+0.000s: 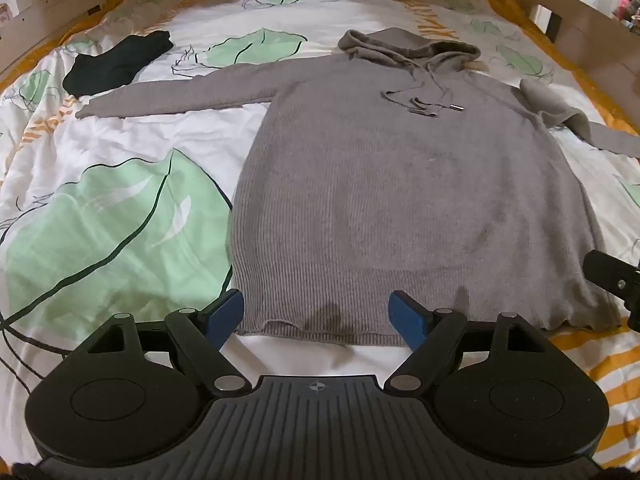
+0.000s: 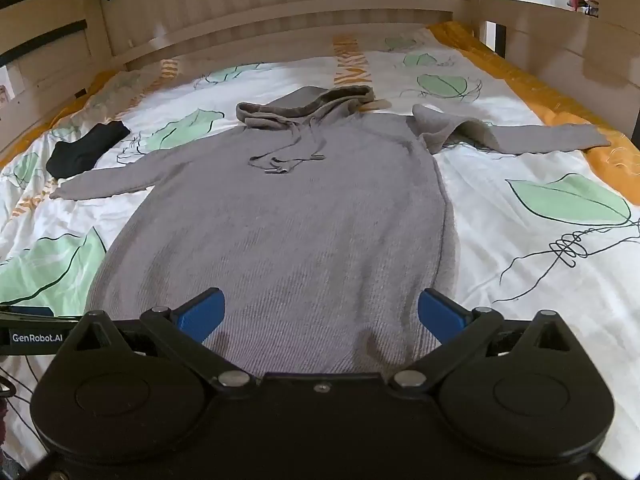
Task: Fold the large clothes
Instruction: 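Move the left gripper toward the grey sweater's sleeve cuff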
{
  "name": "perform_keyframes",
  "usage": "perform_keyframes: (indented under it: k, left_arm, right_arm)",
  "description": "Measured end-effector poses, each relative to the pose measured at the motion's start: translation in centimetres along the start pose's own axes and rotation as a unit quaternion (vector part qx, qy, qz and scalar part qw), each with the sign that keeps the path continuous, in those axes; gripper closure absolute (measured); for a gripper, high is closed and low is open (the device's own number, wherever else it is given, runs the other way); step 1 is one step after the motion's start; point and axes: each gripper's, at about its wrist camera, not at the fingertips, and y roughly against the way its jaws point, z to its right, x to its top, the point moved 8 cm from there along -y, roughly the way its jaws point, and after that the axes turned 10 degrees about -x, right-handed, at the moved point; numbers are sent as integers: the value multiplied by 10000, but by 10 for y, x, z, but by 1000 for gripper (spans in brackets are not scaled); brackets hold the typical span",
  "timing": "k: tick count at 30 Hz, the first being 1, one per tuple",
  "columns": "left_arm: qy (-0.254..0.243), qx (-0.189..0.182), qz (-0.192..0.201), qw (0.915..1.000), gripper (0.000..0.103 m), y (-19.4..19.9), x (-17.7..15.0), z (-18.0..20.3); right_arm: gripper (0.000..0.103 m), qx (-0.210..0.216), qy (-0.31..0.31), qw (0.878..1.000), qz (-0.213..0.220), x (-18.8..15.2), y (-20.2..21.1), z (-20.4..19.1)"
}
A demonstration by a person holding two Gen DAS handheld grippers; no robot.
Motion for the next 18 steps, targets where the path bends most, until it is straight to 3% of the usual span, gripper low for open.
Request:
perform_keyframes:
  k: [18]
  left_arm:
    - [-1, 37, -9, 10000, 24, -12, -2, -6]
  right_arm:
    - [1, 83, -54, 9996, -253, -7, -12, -4]
